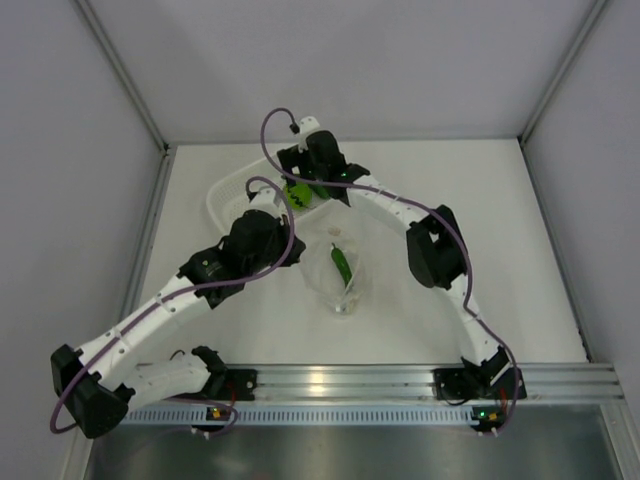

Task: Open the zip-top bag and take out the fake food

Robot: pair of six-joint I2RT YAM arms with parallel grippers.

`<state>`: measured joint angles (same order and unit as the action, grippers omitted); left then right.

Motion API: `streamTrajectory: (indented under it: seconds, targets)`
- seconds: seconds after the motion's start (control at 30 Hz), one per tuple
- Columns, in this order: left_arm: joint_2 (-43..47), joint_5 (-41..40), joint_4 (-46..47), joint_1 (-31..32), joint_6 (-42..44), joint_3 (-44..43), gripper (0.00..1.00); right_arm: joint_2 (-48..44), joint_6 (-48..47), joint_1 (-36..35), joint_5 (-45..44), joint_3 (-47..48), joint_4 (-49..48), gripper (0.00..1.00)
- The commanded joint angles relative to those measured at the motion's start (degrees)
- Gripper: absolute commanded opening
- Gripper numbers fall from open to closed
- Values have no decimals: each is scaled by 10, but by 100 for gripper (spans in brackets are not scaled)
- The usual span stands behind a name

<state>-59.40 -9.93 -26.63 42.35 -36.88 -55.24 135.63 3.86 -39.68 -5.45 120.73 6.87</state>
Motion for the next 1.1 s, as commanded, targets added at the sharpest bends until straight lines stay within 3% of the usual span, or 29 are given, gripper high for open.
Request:
streamTrajectory:
  seconds: [0.0,0.17,0.33,0.43,0.7,0.87,1.07]
  targets:
    - [2,5,8,-2,9,-17,0,-90,-10,14,5,-14,-34,100]
    - [-8,10,7,-2,0,-26,0,-211,-3,20,-25,-134,-81,99]
    - [-27,7,10,-2,-14,-40,0,-316,20,36,47,-201,-49,99]
    - [-28,-3,14,-2,-42,-45,0,-352,46,37,51,-205,4,84]
    - [-30,-14,49,-2,-91,-42,0,-444,112,36,123,-246,127,63]
    - [-34,-44,55,-2,-131,-40,0,-498,138,29,84,-277,217,50]
    - [-44,-67,58,-2,-174,-38,0,-558,159,12,58,-336,256,34]
